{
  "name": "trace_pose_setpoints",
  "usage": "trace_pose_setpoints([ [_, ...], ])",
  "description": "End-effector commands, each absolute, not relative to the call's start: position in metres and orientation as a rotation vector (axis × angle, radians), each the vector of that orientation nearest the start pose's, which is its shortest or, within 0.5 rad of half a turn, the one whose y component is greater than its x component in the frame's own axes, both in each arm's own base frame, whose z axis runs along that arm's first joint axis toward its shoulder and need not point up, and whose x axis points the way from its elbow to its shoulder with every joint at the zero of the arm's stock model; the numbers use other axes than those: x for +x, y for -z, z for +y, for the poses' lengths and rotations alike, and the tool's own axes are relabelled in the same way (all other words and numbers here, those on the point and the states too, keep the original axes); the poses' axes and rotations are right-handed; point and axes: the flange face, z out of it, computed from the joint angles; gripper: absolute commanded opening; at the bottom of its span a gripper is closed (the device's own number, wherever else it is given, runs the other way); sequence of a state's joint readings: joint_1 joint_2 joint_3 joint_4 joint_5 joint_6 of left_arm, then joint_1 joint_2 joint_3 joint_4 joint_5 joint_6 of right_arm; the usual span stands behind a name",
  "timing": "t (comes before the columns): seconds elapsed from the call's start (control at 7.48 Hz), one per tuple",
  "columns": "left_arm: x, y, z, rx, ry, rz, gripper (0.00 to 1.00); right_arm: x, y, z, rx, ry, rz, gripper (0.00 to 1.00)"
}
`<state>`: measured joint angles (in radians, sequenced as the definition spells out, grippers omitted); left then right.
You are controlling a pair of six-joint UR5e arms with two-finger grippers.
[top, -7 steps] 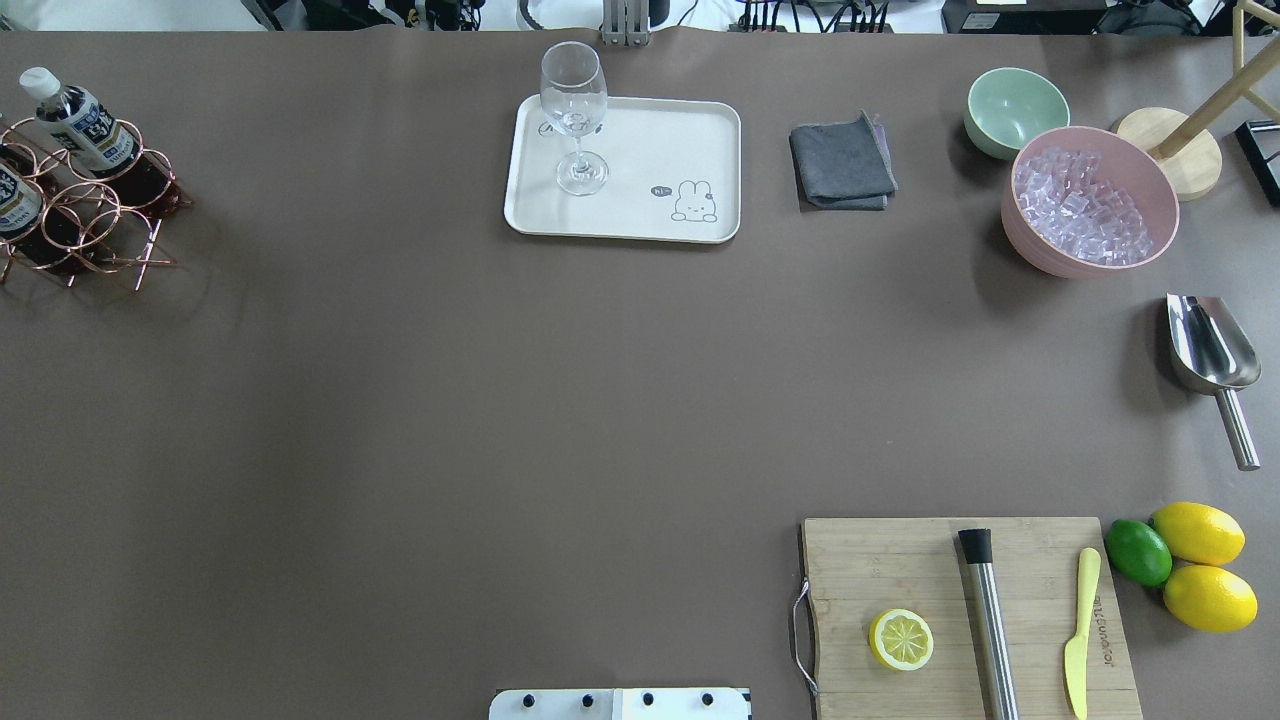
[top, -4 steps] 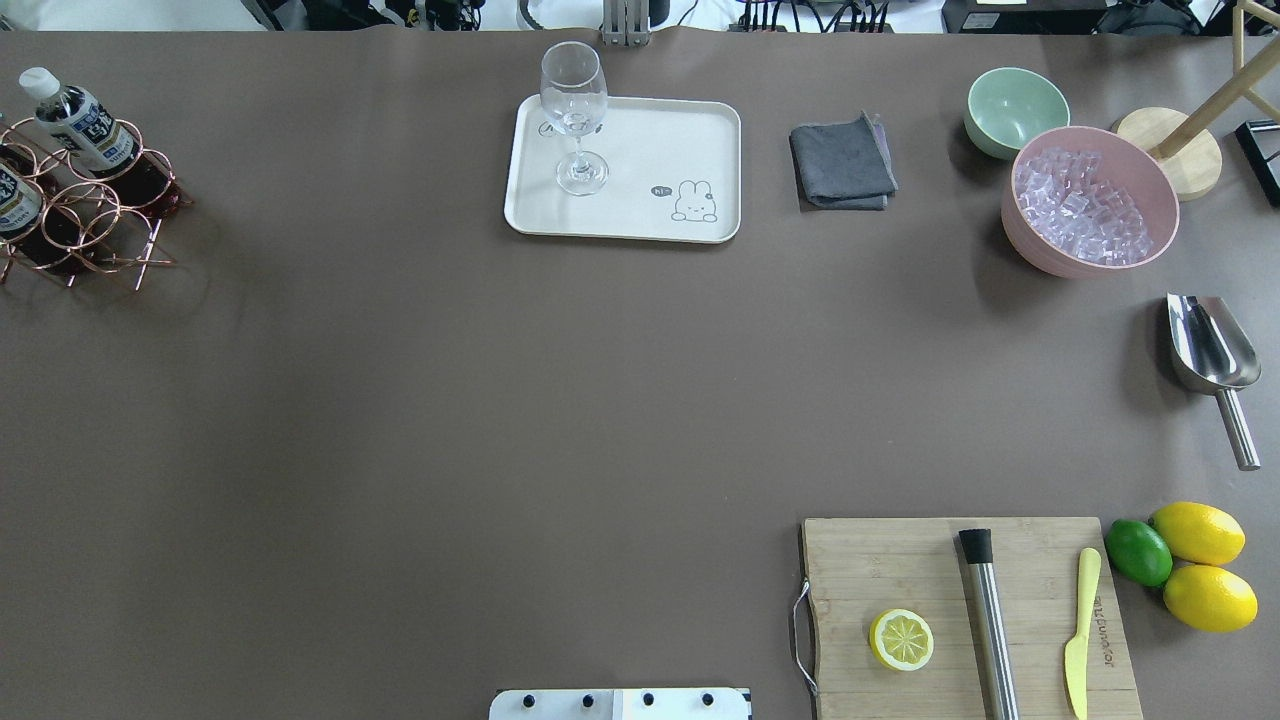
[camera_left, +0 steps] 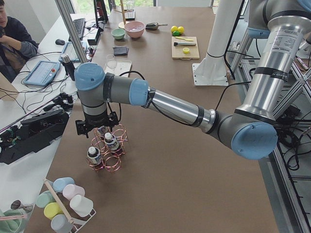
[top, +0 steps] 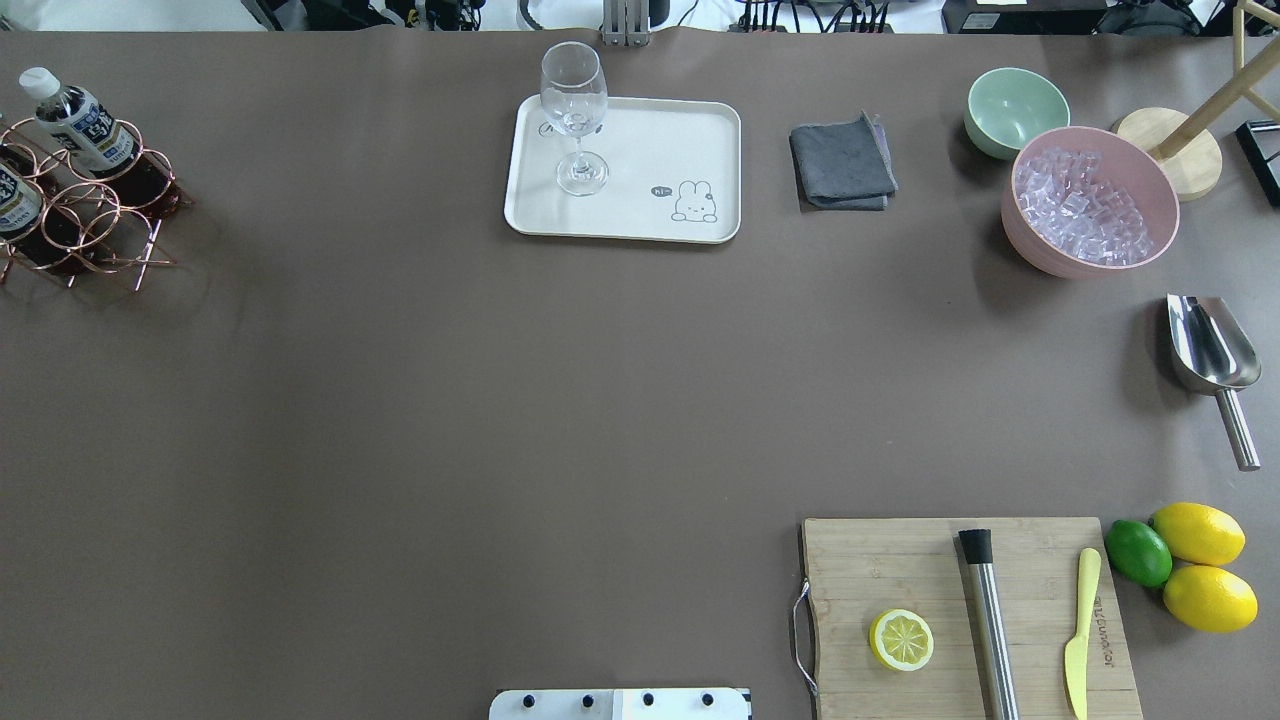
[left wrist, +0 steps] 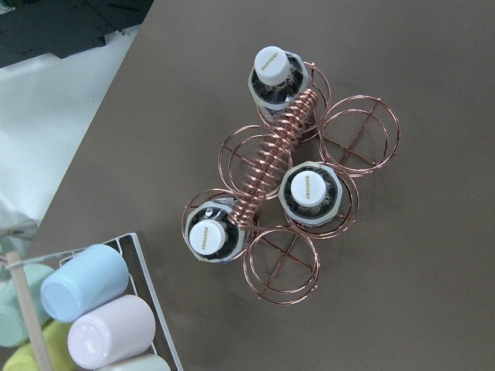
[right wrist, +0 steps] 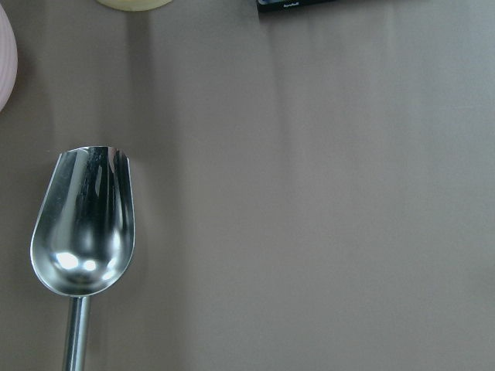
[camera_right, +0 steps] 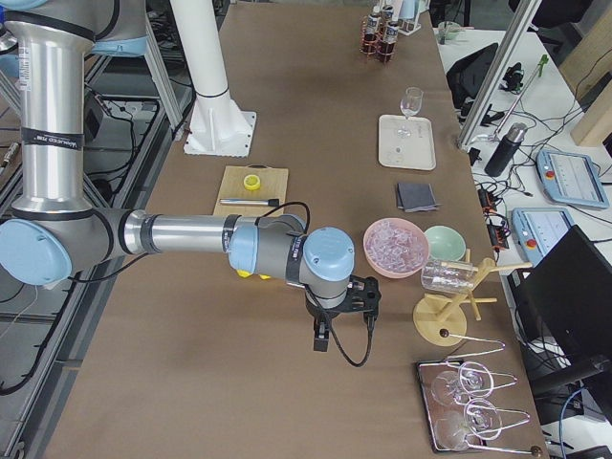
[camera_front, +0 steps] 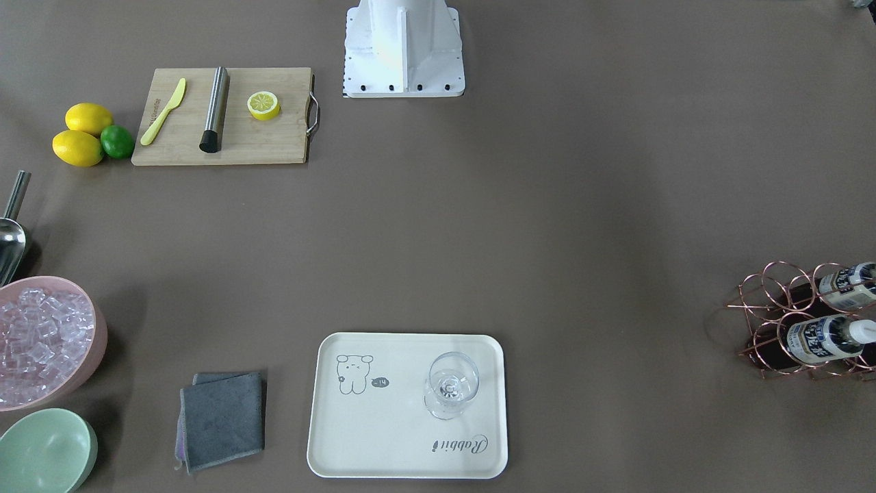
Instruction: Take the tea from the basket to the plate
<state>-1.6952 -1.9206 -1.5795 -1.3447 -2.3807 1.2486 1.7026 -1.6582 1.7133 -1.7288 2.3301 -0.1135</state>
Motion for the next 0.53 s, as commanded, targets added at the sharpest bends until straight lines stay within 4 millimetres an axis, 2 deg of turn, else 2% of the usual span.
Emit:
trace_pose_setpoints([
  [0.0,-0.063,-0.47,-0.638,0.666,-1.296,0.619,0.98,0.123,-0.646,-0.434,-0.004,-0.055,-0.765,1.0],
  [0.13,-0.041,-0.466,-0.644,0.663,-1.331,0.633,0.98,0.124,-0.646,-0.434,-0.004,-0.058,-0.765,1.0],
  [0.27,-0.033,-0.46,-0.65,0.669,-1.349,0.631,0.98,0.123,-0.647,-0.434,-0.006,-0.059,-0.765,1.0],
  [0.4,-0.03,-0.467,-0.657,0.67,-1.362,0.636,0.97,0.123,-0.647,-0.434,-0.006,-0.059,-0.765,1.0],
])
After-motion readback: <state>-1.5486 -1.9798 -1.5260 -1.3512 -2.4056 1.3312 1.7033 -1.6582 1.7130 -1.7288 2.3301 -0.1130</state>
